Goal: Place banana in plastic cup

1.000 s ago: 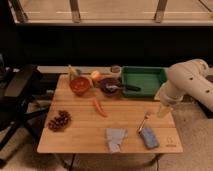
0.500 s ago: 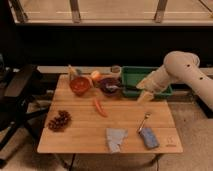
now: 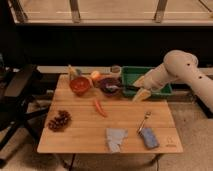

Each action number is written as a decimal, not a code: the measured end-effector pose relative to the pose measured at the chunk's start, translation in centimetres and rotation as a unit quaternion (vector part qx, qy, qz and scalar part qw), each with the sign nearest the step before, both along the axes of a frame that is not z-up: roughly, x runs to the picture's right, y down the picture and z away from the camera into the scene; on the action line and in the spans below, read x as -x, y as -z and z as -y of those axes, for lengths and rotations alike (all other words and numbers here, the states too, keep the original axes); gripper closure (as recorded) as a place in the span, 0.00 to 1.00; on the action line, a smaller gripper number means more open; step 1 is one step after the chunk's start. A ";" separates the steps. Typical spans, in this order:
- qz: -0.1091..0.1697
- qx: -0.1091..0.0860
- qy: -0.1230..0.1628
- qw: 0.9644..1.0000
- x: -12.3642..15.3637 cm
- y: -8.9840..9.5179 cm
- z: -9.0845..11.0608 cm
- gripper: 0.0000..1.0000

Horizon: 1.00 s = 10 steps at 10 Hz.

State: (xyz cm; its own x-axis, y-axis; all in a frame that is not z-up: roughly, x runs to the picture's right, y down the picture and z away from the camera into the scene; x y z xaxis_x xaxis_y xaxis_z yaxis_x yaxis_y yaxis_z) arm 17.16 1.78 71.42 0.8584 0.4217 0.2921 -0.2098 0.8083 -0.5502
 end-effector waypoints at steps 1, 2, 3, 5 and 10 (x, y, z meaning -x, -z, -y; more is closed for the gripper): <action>-0.002 -0.001 -0.001 1.000 0.0 -0.1 0.0 0.35; -0.003 -0.007 -0.003 1.000 0.0 -0.1 0.2 0.35; 0.000 -0.020 -0.010 1.000 0.3 -0.1 0.7 0.35; 0.016 -0.063 -0.040 0.997 2.0 0.0 4.3 0.35; 0.093 -0.121 -0.129 0.980 8.1 -4.7 13.9 0.35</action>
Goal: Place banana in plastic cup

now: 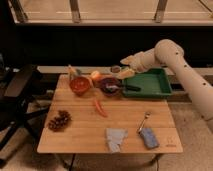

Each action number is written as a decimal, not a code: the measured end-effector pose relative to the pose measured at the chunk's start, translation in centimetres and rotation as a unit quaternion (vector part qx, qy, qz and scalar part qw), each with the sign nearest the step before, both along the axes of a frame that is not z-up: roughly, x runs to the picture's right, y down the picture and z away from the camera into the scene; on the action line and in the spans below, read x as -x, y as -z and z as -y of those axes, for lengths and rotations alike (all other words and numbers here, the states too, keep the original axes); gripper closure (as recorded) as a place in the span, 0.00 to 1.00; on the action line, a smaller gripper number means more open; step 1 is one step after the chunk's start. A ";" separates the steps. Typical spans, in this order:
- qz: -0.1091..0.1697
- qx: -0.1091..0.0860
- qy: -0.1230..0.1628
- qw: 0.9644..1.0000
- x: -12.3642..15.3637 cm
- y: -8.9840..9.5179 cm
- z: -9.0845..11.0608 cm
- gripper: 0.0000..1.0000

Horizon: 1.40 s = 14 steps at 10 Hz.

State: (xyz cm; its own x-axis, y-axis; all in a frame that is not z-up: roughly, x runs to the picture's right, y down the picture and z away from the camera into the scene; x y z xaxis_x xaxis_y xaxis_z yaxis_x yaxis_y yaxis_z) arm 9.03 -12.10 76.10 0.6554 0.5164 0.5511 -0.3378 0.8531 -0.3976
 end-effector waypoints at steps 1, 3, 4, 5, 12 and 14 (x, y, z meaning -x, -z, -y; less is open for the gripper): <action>0.018 -0.004 -0.019 1.000 1.4 -0.9 1.2 0.35; 0.026 -0.005 -0.026 0.999 2.0 -1.4 1.7 0.35; 0.025 -0.005 -0.027 0.999 1.8 -1.4 1.7 0.35; 0.025 -0.005 -0.027 0.999 1.9 -1.4 1.7 0.35; 0.081 -0.002 0.012 0.997 7.5 -4.0 2.1 0.35; 0.100 0.003 0.038 0.994 10.7 -5.9 2.2 0.35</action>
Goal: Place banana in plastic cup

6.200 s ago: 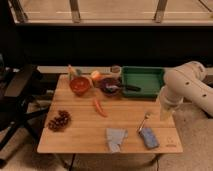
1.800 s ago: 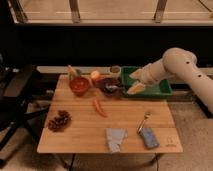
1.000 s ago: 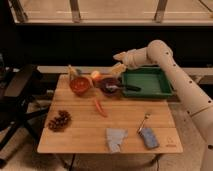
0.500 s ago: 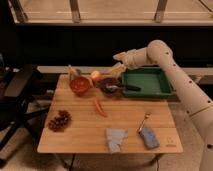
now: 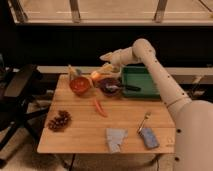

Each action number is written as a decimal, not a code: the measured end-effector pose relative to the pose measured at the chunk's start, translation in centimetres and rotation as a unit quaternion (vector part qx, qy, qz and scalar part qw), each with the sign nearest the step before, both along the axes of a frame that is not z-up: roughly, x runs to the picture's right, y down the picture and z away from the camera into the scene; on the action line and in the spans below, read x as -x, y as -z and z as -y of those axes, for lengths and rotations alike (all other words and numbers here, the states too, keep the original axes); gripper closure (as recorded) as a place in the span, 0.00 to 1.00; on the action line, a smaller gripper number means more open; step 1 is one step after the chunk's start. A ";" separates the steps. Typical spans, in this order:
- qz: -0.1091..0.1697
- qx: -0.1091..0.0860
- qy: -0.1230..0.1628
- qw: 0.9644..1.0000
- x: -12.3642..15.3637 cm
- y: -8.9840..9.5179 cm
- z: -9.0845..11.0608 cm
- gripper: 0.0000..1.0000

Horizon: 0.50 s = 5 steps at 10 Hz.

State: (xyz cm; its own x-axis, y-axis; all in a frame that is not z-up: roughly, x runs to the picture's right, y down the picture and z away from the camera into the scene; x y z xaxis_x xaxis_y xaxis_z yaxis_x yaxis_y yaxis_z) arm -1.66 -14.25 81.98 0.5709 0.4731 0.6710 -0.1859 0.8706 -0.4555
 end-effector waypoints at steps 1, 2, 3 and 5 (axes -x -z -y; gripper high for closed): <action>0.007 0.001 0.011 1.000 1.0 -0.9 0.1 0.35; 0.011 -0.001 0.018 1.000 1.5 -1.3 0.0 0.35; 0.013 -0.004 0.024 1.000 1.9 -1.8 0.0 0.35; 0.018 -0.018 0.035 0.999 3.9 -2.9 -0.1 0.35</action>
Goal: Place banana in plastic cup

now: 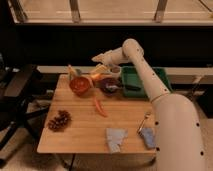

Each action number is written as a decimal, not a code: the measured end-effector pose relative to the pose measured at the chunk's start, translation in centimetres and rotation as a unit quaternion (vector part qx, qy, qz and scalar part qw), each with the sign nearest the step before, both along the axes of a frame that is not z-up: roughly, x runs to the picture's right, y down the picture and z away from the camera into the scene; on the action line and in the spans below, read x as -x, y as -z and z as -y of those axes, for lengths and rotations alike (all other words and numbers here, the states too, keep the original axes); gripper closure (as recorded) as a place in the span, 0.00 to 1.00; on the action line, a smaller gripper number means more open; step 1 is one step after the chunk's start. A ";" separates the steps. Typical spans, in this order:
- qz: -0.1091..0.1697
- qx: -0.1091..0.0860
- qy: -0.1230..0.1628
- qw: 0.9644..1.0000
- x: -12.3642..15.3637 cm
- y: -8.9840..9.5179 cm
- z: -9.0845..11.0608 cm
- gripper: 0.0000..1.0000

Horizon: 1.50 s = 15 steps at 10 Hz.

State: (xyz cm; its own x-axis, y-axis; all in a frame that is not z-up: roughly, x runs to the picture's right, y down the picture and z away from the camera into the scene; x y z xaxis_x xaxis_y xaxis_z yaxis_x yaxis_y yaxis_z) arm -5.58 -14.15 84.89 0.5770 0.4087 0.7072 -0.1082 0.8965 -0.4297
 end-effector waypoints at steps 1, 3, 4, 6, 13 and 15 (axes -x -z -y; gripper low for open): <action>-0.003 -0.015 0.004 1.000 1.0 -0.2 0.0 0.35; -0.005 -0.020 0.004 1.000 1.0 -0.3 -0.1 0.35; -0.005 -0.020 0.003 1.000 0.9 -0.3 0.0 0.35; -0.006 -0.021 0.005 1.000 1.0 -0.3 -0.1 0.35; -0.081 -0.163 0.051 0.982 2.1 -0.8 3.0 0.35; -0.078 -0.159 0.046 0.983 3.1 -1.9 3.7 0.35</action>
State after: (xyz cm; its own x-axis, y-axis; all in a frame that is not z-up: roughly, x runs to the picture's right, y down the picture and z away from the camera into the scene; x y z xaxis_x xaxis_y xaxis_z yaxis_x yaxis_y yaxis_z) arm -8.69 -17.90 86.76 0.7131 0.1230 0.6902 -0.0638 0.9918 -0.1109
